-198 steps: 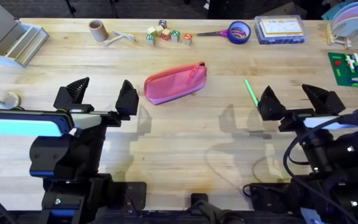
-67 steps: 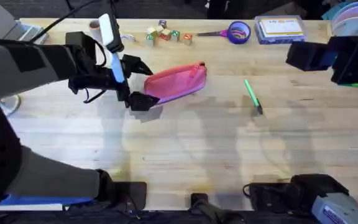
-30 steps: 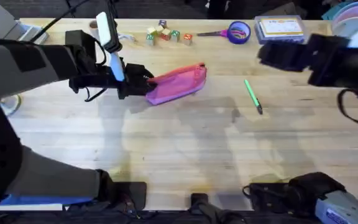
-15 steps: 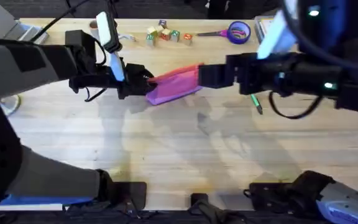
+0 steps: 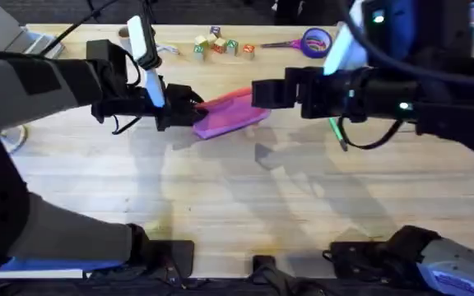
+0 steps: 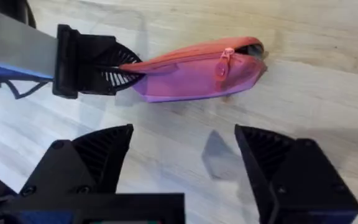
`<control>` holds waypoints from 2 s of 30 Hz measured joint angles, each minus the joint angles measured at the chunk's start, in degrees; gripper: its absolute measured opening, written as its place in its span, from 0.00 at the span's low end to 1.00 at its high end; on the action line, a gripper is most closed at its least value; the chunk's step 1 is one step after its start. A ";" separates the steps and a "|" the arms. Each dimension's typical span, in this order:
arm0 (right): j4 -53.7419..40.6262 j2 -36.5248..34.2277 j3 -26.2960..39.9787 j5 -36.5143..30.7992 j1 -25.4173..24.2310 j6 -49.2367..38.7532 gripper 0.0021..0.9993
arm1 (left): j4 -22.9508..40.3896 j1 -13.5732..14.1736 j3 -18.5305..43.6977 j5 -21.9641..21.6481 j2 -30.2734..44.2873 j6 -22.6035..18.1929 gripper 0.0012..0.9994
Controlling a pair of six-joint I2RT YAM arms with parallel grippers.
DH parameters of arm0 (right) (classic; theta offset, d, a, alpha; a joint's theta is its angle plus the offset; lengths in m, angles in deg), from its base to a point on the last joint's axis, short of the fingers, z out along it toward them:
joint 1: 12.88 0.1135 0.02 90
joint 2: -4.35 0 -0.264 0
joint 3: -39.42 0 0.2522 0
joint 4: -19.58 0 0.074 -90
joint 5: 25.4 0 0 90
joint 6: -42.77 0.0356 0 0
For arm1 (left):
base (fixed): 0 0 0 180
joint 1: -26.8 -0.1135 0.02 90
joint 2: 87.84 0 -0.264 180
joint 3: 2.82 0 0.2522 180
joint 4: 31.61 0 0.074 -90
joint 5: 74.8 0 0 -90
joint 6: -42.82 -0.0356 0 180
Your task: Unzip the bag, pick up the pens from the table one at a time and place them inside, then zip the bag closed.
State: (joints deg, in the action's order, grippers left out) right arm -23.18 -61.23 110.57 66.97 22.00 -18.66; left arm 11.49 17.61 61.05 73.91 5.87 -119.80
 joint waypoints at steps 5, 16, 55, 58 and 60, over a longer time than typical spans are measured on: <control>1.31 -4.34 0.00 0.00 0.00 0.22 1.00 | 0.00 0.00 0.00 -0.02 0.00 0.00 0.04; 15.41 -18.64 0.00 -0.07 0.00 2.78 1.00 | 0.03 0.00 0.00 -0.01 0.00 0.00 0.04; 19.12 -26.29 0.02 -12.20 0.00 4.63 0.43 | -0.02 0.02 0.00 0.00 0.00 0.00 0.04; 19.13 -26.36 0.04 -12.22 0.00 5.65 0.39 | -0.02 0.00 0.00 0.00 0.00 0.00 0.04; 19.11 -26.36 0.07 -12.22 0.00 5.99 0.37 | -0.02 0.00 0.00 0.00 0.00 0.00 0.04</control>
State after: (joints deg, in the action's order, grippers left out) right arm -4.07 -87.59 110.64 54.76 22.00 -12.67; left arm 11.47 17.61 61.05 73.92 5.87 -119.80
